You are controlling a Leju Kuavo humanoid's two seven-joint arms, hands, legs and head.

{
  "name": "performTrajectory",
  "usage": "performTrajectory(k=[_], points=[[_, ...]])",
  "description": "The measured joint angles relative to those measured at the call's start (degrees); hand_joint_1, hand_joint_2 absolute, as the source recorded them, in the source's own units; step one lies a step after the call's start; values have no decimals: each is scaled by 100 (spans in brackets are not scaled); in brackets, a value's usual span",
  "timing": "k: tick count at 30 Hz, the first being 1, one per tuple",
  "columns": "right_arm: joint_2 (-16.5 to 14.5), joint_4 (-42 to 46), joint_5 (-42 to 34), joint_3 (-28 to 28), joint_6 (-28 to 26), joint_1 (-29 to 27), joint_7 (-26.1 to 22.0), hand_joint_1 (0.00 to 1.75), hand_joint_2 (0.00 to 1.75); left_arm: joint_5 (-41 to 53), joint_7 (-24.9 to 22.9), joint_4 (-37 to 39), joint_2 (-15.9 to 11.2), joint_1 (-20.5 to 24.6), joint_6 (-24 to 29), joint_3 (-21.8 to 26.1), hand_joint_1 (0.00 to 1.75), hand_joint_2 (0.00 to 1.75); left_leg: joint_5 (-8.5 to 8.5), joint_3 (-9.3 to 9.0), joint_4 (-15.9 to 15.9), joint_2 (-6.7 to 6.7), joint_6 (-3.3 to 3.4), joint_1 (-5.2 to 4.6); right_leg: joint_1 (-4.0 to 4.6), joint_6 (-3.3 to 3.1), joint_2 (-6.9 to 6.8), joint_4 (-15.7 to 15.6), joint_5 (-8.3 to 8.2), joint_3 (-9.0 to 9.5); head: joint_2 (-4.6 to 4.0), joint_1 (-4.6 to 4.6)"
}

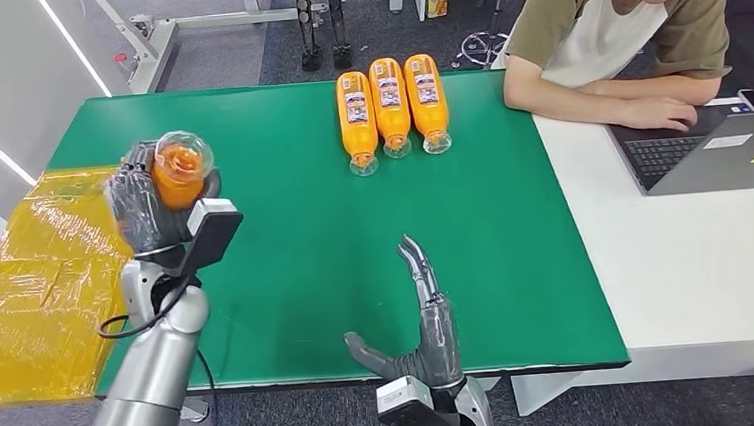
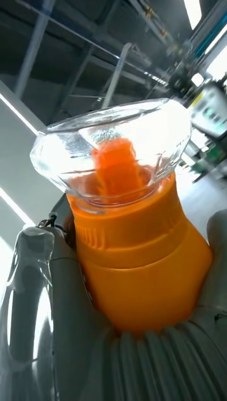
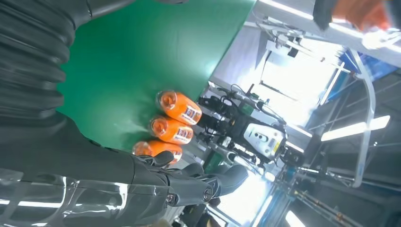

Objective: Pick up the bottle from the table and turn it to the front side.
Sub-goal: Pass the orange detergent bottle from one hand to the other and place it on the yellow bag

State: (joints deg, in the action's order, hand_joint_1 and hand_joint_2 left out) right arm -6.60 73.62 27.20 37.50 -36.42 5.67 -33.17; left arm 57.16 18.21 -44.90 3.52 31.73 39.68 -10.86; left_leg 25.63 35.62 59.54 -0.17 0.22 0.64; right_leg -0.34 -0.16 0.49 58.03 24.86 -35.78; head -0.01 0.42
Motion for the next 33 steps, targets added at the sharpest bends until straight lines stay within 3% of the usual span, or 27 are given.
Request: performTrajectory(k=[5,10,14,21,33], points=[[0,218,63,-121,9,-126,3,0,175,579,-277,445,-304,402,8,470,175,175,0,2,0,-5,0,0,0,0,-3,-1,0,0,0,1],[0,386,79,-226,10,-261,-9,0,175,1568,-1184,1263,-686,946,-33,624,175,175,1,1,0,9,-1,-1,-1,-2,10,-1,-1,-7,0,-1],[0,499,88,-272,-2,-338,-13,0,175,2698,-1935,1879,-890,1171,-406,447,175,175,1,2,0,7,-2,-1,-1,-3,7,-1,-2,-8,1,1],[-1,531,96,-274,21,-349,-25,0,175,3234,-2480,2493,-997,982,-861,-286,175,175,3,6,0,19,-2,-2,-2,-4,19,-2,-2,-12,1,1],[-9,611,379,-273,328,-345,161,0,175,2963,-2742,2855,-983,200,-911,-777,175,175,10,9,-1,18,-10,-1,-1,-11,17,-2,4,-18,1,2]])
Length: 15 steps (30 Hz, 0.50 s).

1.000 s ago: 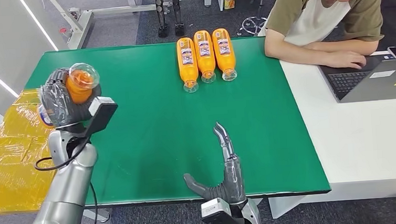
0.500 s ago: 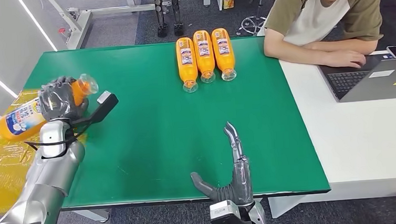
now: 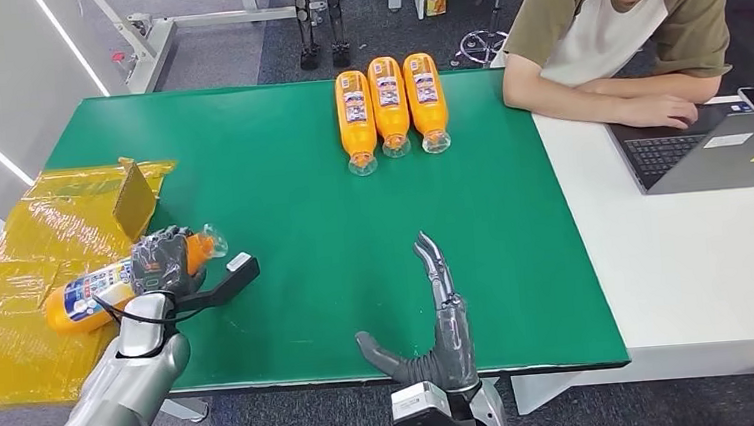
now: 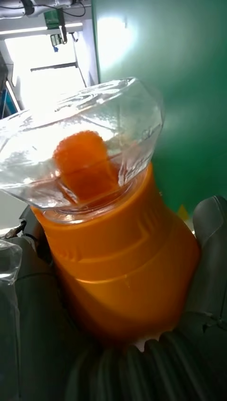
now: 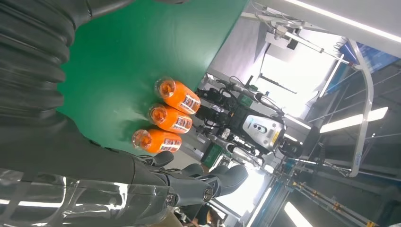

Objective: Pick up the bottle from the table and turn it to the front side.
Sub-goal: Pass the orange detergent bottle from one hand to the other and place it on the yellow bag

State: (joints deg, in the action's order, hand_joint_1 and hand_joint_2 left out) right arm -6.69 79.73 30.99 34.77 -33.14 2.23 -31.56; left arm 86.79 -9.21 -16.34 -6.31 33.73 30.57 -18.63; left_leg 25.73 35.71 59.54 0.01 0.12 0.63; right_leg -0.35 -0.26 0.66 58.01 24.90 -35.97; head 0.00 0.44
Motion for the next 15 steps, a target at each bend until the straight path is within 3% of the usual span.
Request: performTrajectory(k=[15], points=[[-2,0,1,0,4,0,0,0,175,7,0,111,2,-61,-6,-32,175,175,0,0,0,0,0,0,0,0,-1,1,0,1,-1,0]])
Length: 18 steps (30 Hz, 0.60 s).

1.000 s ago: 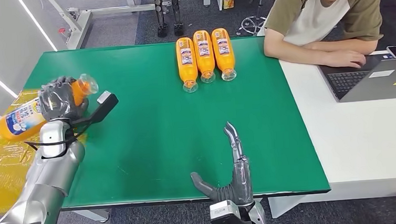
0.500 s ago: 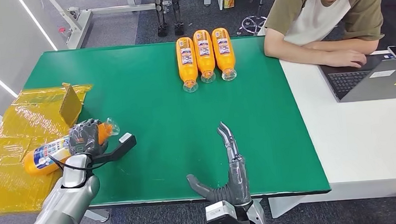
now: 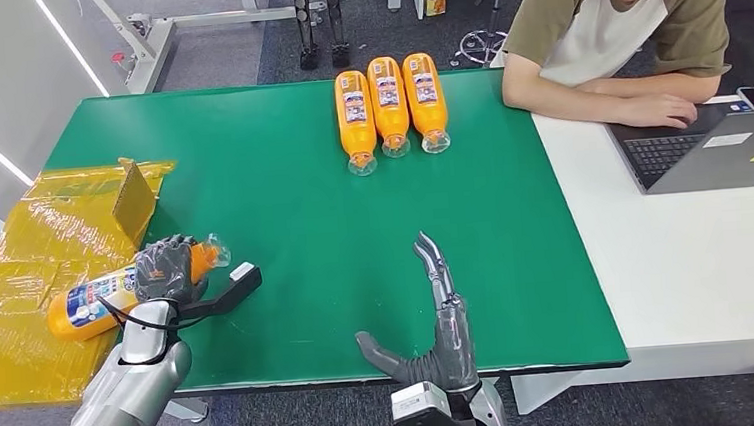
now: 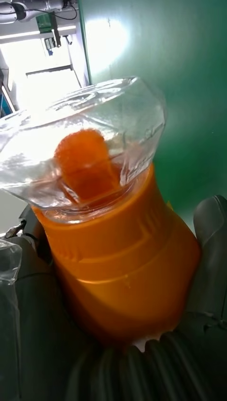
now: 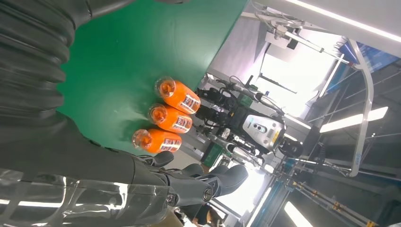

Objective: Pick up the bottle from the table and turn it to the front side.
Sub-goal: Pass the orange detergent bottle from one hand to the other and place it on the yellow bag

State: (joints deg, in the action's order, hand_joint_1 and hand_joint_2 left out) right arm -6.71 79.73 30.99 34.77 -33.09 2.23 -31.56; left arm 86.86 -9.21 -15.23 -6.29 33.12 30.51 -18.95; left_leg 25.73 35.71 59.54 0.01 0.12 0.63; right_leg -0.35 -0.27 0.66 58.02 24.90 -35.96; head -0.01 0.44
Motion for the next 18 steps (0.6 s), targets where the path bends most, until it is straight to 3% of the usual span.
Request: performTrajectory(k=[15,18], points=[[0,43,10,2,228,-1,16,0,175,-41,5,9,4,-131,8,-1,173,175,0,-1,-1,0,0,0,0,0,1,0,0,1,0,0],[0,58,11,2,341,0,18,0,175,-64,-8,9,6,-206,79,-1,44,175,0,-2,-2,0,0,0,0,0,1,1,0,1,1,-1]])
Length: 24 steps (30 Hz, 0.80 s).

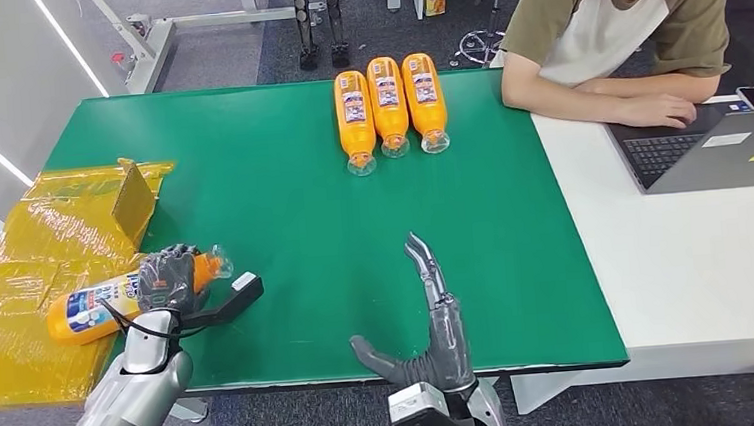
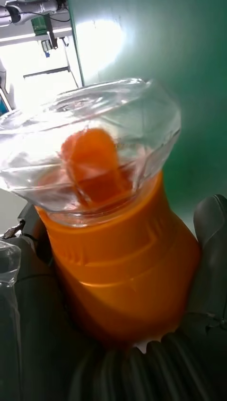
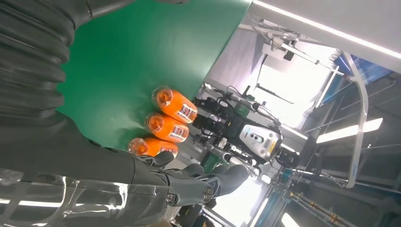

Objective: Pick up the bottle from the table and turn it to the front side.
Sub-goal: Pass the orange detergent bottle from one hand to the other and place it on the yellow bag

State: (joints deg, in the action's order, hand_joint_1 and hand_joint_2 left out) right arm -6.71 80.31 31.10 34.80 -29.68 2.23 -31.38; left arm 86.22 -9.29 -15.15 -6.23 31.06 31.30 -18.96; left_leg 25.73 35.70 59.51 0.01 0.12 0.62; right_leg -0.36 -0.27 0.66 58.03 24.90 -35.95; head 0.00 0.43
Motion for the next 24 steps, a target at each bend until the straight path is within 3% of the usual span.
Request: performTrajectory(k=[1,3,6,8,12,19,24], points=[[0,1,-1,0,27,0,-2,0,175,-39,11,0,4,-27,4,1,2,175,0,-1,-1,0,0,0,0,0,0,0,0,0,0,0],[0,1,-9,-2,79,0,-8,0,175,-400,300,-1,25,-61,-199,70,0,175,0,-3,-1,-1,0,0,0,-2,-2,0,2,1,0,0],[0,1,-34,-13,174,1,-25,0,175,-1581,1448,-19,88,34,-1216,588,0,175,2,-27,-11,-19,-1,-3,-2,-5,-23,0,12,30,0,1],[-2,1,-41,-30,221,2,-36,0,175,-1987,1889,-34,115,109,-1750,961,0,175,7,-61,-19,-27,-3,-6,-4,-8,-32,-1,25,64,0,1],[-6,0,-61,-50,260,1,-52,0,175,-2136,2127,-39,142,146,-2132,1399,0,175,14,-100,-27,-26,-13,-7,-4,-13,-31,-1,32,94,-1,0],[-29,-1,-90,-89,301,1,-69,0,175,-2228,2332,-39,146,197,-2542,1710,0,175,0,-119,-38,-24,-36,-4,-4,-29,-29,6,22,100,0,-1],[-52,-17,-92,-130,408,4,-125,0,175,-2574,2850,-39,127,259,-3211,1961,0,175,-4,-123,-45,-29,-41,-3,-4,-35,-32,9,25,102,-1,-1]])
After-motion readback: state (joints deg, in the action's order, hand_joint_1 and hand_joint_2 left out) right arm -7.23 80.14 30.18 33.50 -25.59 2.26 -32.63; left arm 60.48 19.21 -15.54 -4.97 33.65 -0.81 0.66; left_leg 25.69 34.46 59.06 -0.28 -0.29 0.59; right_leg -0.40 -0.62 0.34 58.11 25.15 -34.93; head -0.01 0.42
